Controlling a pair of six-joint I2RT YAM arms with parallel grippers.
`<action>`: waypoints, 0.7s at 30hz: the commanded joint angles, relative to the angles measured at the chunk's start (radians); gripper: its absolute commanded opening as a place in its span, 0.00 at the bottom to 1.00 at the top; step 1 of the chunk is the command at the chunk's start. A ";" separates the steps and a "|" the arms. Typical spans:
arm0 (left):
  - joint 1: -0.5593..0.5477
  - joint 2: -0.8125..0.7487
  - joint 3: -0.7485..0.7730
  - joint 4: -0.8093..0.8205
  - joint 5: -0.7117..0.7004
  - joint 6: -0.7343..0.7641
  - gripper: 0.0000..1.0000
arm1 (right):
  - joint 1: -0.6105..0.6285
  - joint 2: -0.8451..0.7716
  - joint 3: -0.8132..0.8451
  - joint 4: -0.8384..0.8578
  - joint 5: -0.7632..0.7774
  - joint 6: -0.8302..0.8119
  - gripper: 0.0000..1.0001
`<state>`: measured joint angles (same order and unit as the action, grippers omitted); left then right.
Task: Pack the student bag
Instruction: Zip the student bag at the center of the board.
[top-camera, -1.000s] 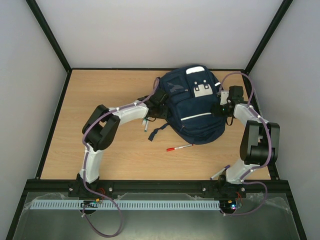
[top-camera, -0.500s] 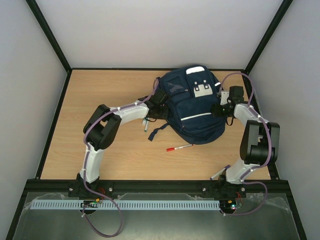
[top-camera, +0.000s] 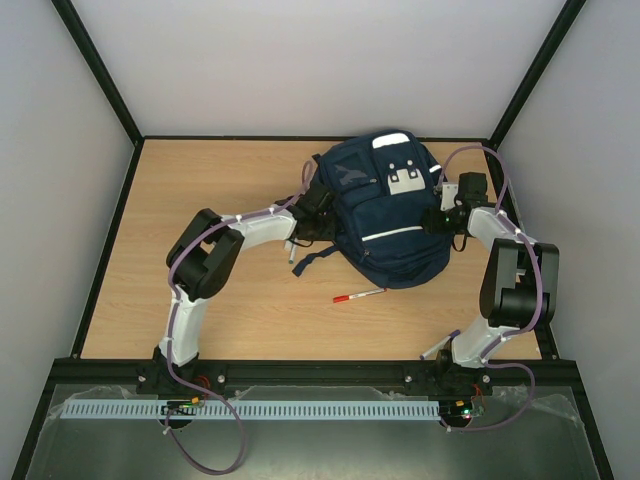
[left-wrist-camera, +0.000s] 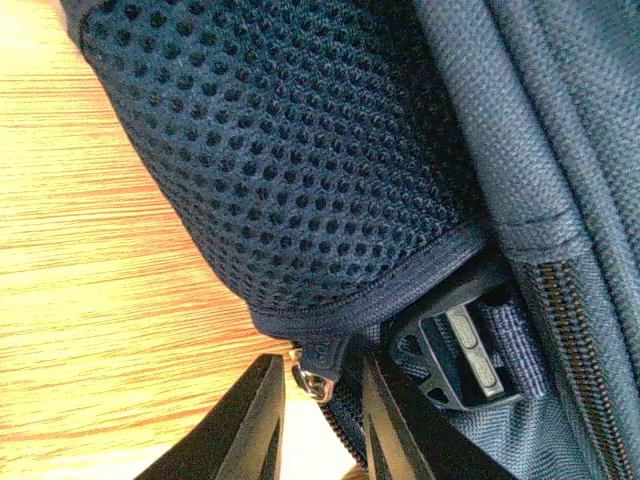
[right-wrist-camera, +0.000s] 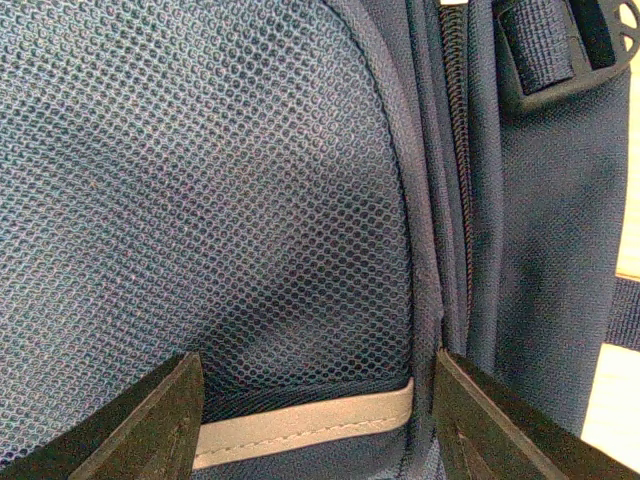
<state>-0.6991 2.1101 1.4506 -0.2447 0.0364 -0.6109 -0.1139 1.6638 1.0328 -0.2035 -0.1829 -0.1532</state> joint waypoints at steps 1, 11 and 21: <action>0.001 0.012 -0.019 0.011 0.014 -0.021 0.25 | 0.007 0.038 -0.027 -0.096 -0.049 -0.010 0.63; -0.002 -0.041 -0.093 0.059 0.030 -0.056 0.03 | 0.005 0.048 -0.025 -0.100 -0.055 -0.008 0.62; -0.064 -0.143 -0.238 0.104 0.028 -0.094 0.02 | 0.005 0.059 -0.024 -0.102 -0.059 -0.010 0.62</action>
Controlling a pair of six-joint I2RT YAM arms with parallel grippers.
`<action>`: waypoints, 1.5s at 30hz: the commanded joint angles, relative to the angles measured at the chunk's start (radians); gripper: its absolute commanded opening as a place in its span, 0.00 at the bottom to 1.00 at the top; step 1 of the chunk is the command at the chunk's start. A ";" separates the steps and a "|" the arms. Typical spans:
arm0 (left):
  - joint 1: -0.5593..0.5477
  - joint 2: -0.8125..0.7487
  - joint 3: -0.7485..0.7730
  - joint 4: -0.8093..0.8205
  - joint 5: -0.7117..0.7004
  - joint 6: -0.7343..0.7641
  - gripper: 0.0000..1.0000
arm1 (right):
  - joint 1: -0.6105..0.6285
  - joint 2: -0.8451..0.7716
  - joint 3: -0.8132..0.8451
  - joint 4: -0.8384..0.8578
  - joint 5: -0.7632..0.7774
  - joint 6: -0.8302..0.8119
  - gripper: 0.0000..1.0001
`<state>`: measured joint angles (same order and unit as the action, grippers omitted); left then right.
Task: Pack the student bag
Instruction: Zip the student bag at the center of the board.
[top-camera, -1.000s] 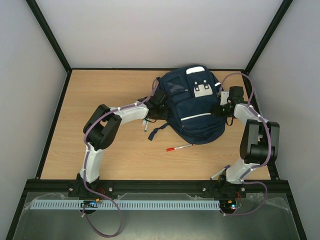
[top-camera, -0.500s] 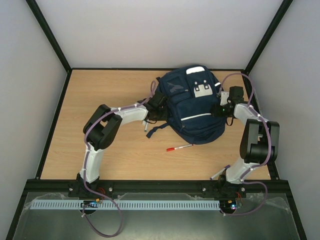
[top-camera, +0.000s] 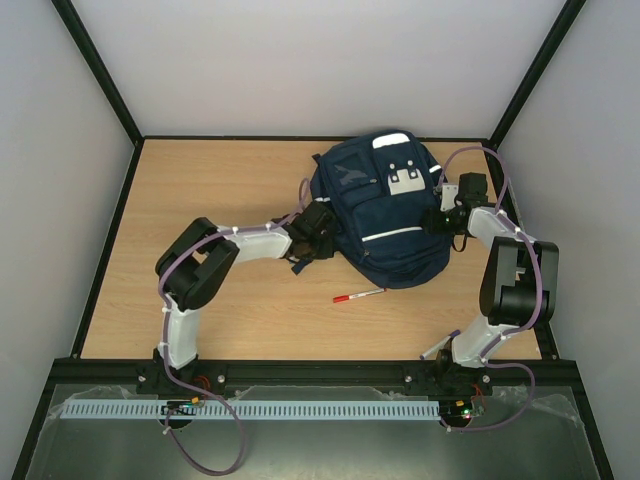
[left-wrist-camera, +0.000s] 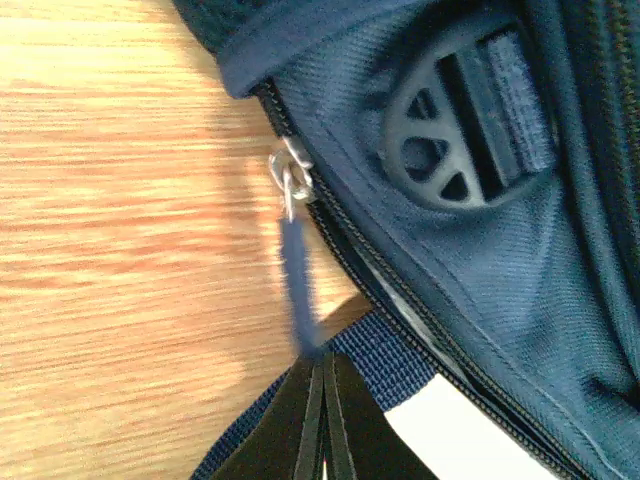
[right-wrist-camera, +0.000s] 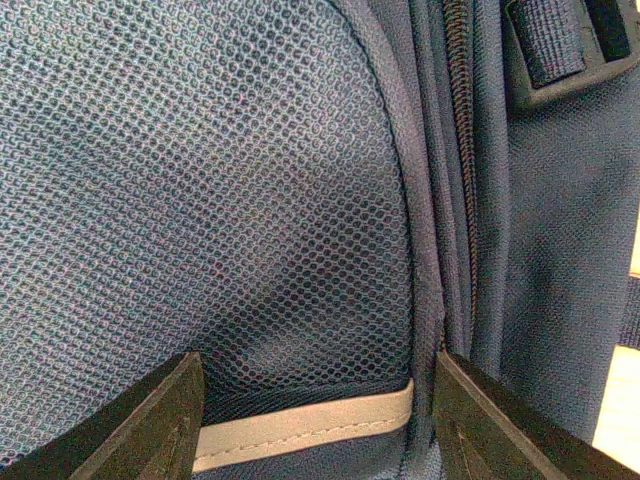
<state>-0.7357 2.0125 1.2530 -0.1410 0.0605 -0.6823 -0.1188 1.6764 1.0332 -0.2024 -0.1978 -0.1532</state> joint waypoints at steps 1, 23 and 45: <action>-0.029 -0.052 -0.049 0.002 0.000 -0.024 0.02 | 0.009 0.048 -0.025 -0.104 -0.045 -0.010 0.62; 0.081 -0.090 0.052 -0.114 0.034 0.315 0.54 | 0.007 0.058 -0.020 -0.115 -0.058 -0.013 0.62; 0.043 0.071 0.166 -0.218 0.050 0.346 0.27 | 0.004 0.083 -0.014 -0.119 -0.067 -0.014 0.62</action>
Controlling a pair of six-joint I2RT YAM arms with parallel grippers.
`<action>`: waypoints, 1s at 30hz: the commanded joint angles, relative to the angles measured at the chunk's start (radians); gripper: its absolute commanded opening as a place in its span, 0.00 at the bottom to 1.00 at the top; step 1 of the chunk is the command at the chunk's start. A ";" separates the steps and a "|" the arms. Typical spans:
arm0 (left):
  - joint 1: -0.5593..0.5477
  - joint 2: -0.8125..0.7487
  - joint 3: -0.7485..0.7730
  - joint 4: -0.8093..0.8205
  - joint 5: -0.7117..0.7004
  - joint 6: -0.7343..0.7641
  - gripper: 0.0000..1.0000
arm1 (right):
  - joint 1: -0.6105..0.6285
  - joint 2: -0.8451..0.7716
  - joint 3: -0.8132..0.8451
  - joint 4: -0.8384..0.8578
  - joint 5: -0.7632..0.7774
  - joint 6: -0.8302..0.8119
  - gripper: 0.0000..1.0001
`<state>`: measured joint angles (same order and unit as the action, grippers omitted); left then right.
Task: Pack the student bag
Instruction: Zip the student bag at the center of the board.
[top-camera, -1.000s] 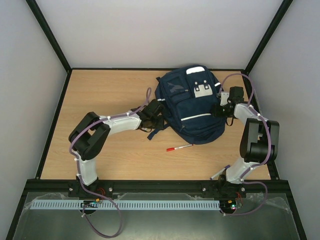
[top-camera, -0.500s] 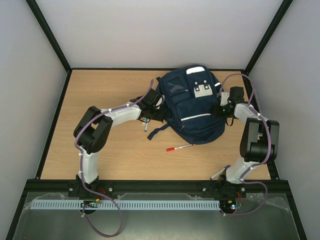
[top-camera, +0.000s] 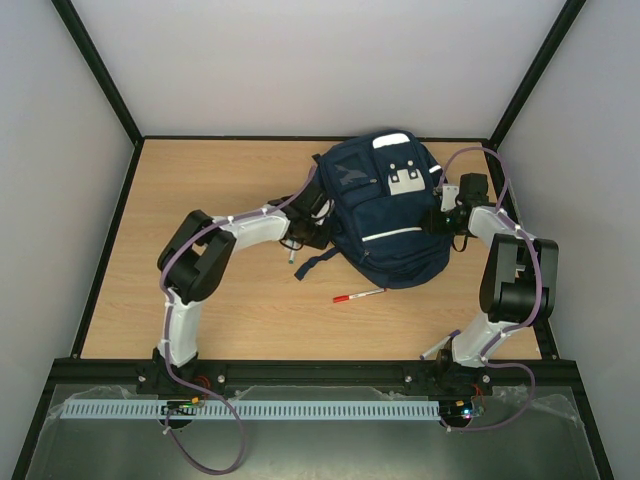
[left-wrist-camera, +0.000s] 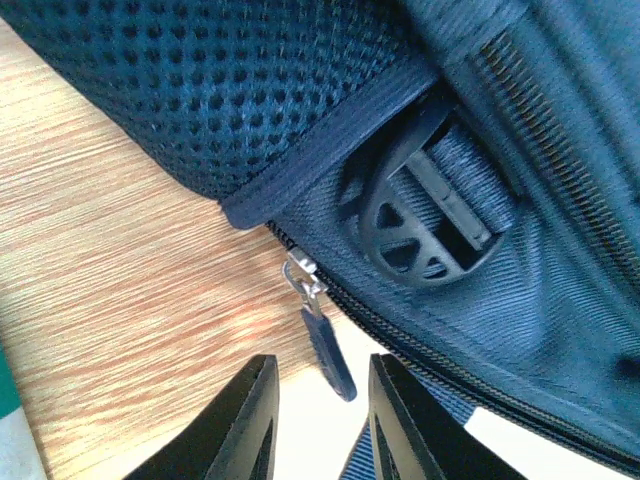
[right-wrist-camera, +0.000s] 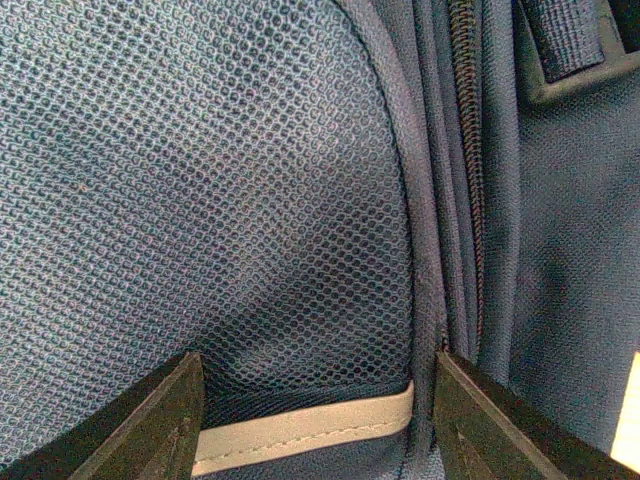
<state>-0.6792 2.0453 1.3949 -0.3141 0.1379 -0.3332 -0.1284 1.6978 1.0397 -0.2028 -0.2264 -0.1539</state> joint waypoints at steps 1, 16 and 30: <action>-0.017 0.048 0.032 -0.051 -0.040 -0.005 0.27 | 0.013 0.063 -0.020 -0.119 -0.039 -0.015 0.62; -0.073 0.020 0.051 -0.118 -0.134 0.033 0.03 | 0.010 0.069 -0.020 -0.124 -0.042 -0.017 0.62; -0.226 -0.040 0.036 -0.214 0.097 0.111 0.02 | 0.010 0.094 -0.008 -0.139 -0.055 -0.010 0.62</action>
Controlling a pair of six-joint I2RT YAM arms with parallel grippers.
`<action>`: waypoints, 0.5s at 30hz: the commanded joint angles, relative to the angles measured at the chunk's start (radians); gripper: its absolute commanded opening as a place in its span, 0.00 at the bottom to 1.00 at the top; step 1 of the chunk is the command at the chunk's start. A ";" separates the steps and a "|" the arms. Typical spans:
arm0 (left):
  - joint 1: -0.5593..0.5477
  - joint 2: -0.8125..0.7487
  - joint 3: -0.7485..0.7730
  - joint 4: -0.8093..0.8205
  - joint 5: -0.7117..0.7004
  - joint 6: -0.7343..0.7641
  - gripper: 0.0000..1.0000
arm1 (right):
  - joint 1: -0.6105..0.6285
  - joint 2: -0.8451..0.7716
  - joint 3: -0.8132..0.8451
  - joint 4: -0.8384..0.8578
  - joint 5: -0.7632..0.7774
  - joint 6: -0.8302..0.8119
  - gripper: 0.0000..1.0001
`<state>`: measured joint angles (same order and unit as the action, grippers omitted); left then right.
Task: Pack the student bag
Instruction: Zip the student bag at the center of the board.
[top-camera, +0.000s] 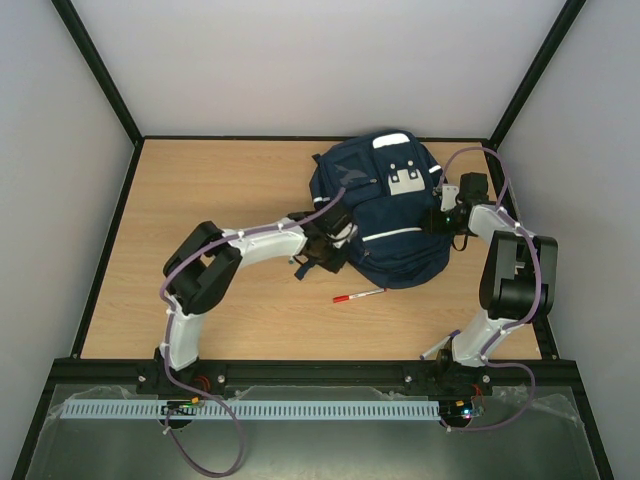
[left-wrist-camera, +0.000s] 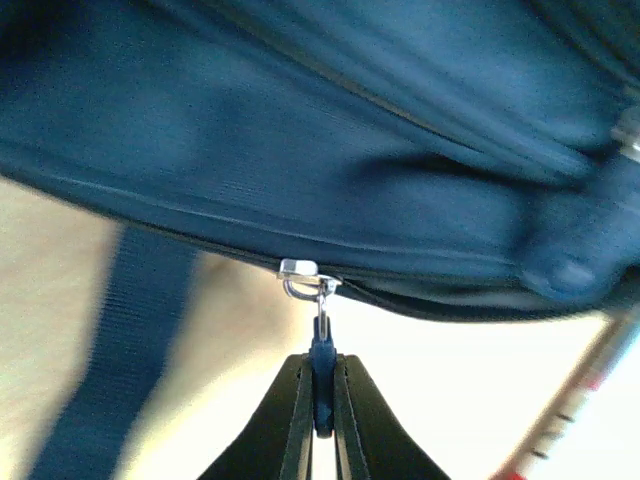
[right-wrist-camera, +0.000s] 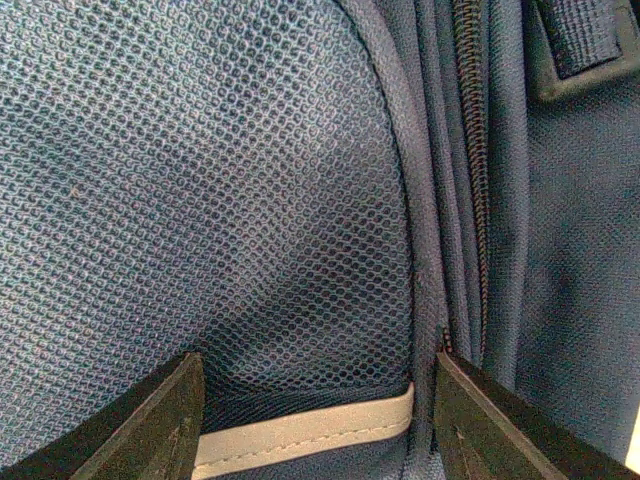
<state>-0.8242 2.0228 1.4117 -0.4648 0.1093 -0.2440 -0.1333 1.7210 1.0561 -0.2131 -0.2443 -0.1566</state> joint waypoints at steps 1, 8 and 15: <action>-0.103 -0.009 0.035 -0.061 0.134 0.018 0.02 | 0.015 0.073 -0.023 -0.129 -0.038 -0.007 0.62; -0.227 0.068 0.161 -0.061 0.155 0.000 0.02 | 0.017 0.133 0.048 -0.154 -0.060 0.005 0.62; -0.291 0.132 0.273 0.003 0.162 -0.059 0.03 | 0.025 0.261 0.263 -0.234 -0.065 0.028 0.60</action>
<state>-1.0634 2.1075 1.6070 -0.4908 0.1947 -0.2722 -0.1375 1.8690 1.2499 -0.3515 -0.2790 -0.1516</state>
